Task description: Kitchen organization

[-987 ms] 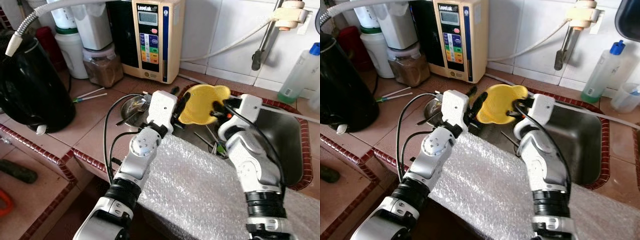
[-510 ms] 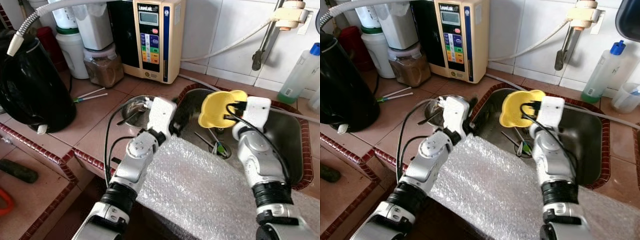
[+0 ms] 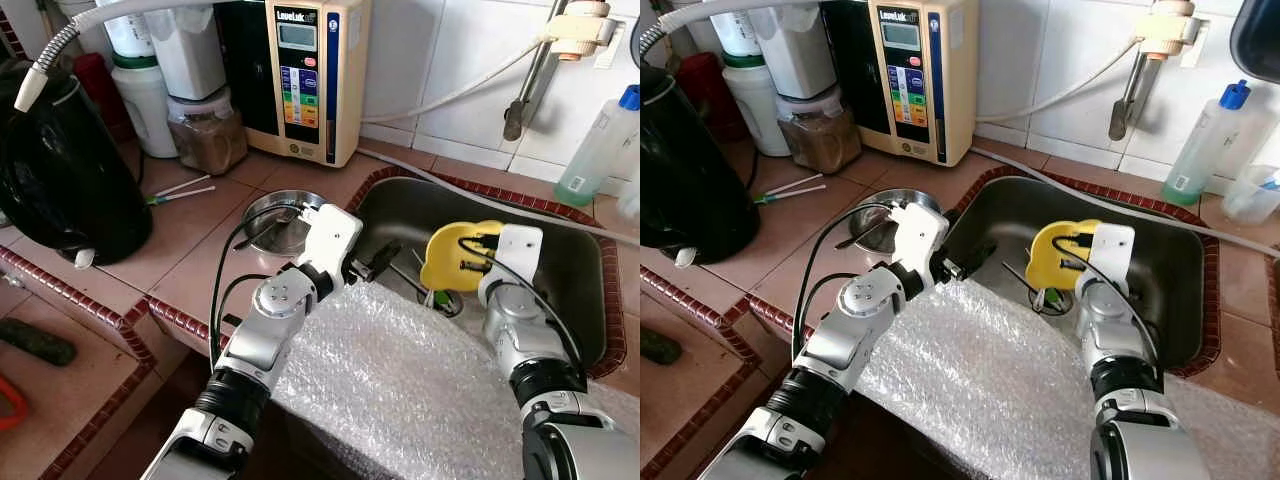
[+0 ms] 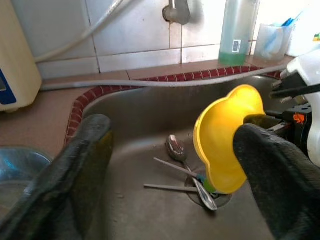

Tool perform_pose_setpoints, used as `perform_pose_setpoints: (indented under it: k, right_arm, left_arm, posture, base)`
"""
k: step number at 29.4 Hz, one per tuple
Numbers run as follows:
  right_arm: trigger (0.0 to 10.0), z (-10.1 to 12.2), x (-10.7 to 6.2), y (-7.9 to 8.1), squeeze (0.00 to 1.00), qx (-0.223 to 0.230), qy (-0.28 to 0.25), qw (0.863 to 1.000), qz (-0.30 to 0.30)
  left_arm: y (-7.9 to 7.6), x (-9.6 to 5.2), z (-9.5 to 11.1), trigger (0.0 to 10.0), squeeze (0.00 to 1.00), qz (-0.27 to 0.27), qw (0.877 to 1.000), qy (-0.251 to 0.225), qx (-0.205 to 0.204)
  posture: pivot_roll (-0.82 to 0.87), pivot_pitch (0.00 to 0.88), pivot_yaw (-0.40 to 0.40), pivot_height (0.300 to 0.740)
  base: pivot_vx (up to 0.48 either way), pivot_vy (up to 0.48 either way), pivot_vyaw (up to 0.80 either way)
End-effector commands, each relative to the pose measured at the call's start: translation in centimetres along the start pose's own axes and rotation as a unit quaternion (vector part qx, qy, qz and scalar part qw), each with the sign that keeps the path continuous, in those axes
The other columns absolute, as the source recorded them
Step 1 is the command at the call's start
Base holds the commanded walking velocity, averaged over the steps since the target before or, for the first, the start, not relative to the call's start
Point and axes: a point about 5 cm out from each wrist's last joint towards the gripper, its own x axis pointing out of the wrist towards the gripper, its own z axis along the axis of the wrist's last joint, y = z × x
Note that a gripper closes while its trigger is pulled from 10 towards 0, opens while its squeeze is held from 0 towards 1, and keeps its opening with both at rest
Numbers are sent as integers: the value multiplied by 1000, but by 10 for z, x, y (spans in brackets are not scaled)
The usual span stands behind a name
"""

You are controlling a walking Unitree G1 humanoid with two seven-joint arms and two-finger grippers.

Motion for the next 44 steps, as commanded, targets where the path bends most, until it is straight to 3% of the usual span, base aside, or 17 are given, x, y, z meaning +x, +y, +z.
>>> perform_pose_setpoints:
  k: [1, 22, 31, 39, 44]
  right_arm:
    - [10000, 4, 2, 1, 1000, 11, -5, 1000, -3]
    - [10000, -7, 1, 10, 1000, 54, 22, 998, 14]
    - [10000, -6, 0, 25, 1000, 58, 24, 997, 35]
    - [10000, -10, 0, 17, 1000, 51, 29, 998, 0]
    - [10000, -7, 2, 17, 1000, 36, 26, 999, 7]
  left_arm:
    - [0, -2, 2, 10000, 1000, -3, 1000, 4, 6]
    - [1, -3, -4, 10000, 1000, -8, 999, 40, 29]
    - [6, -3, -6, 10000, 1000, 4, 999, 44, 27]
    - [1, 0, -14, 10000, 1000, -2, 998, 58, 17]
    - [10, -1, -13, 10000, 1000, 12, 998, 55, 20]
  posture:
    - [87, 0, 19, 740]
    - [92, 0, 14, 740]
    - [102, 0, 12, 740]
    - [128, 0, -23, 740]
    - [161, 0, -35, 740]
  base:
    - [0, 0, 0]
    - [0, 0, 0]
    - [0, 0, 0]
    - [0, 0, 0]
    - [0, 0, 0]
